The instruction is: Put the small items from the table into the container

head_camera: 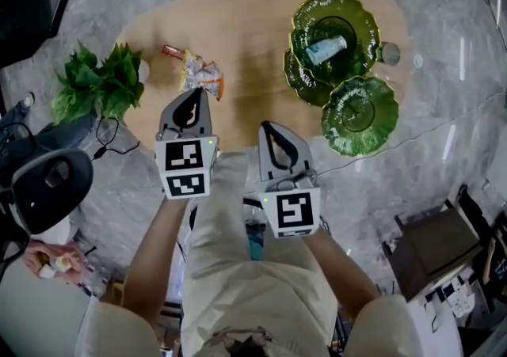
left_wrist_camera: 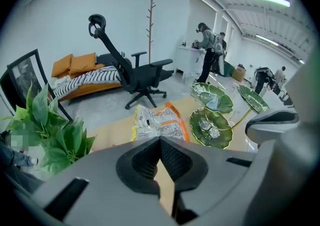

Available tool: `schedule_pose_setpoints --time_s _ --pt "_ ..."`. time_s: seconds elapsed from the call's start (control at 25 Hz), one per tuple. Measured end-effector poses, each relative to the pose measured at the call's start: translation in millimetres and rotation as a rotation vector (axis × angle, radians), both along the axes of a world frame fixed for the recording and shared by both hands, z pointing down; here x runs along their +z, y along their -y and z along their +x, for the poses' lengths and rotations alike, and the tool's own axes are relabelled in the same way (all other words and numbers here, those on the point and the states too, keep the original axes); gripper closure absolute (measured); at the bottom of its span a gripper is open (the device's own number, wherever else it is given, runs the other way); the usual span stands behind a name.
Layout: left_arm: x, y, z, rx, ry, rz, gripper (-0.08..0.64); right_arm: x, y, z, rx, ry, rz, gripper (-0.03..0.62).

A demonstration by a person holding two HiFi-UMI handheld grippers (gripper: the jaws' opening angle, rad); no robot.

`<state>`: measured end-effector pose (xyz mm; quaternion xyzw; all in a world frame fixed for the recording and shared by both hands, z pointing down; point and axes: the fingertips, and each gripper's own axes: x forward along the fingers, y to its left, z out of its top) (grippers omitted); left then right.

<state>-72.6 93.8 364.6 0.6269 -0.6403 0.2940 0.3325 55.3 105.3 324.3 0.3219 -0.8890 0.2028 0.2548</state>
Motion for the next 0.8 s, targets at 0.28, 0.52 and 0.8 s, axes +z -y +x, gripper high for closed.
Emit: schedule_pose_setpoints --time_s 0.28,0.52,0.8 --pt "-22 -1 25 0.023 -0.004 0.019 0.554 -21 7 15 0.024 0.027 0.023 0.586" --pt "-29 1 44 0.044 -0.006 0.023 0.554 -38 17 29 0.053 0.066 0.040 0.586" --pt "-41 10 67 0.092 0.000 0.024 0.554 -53 26 52 0.115 0.095 0.043 0.586"
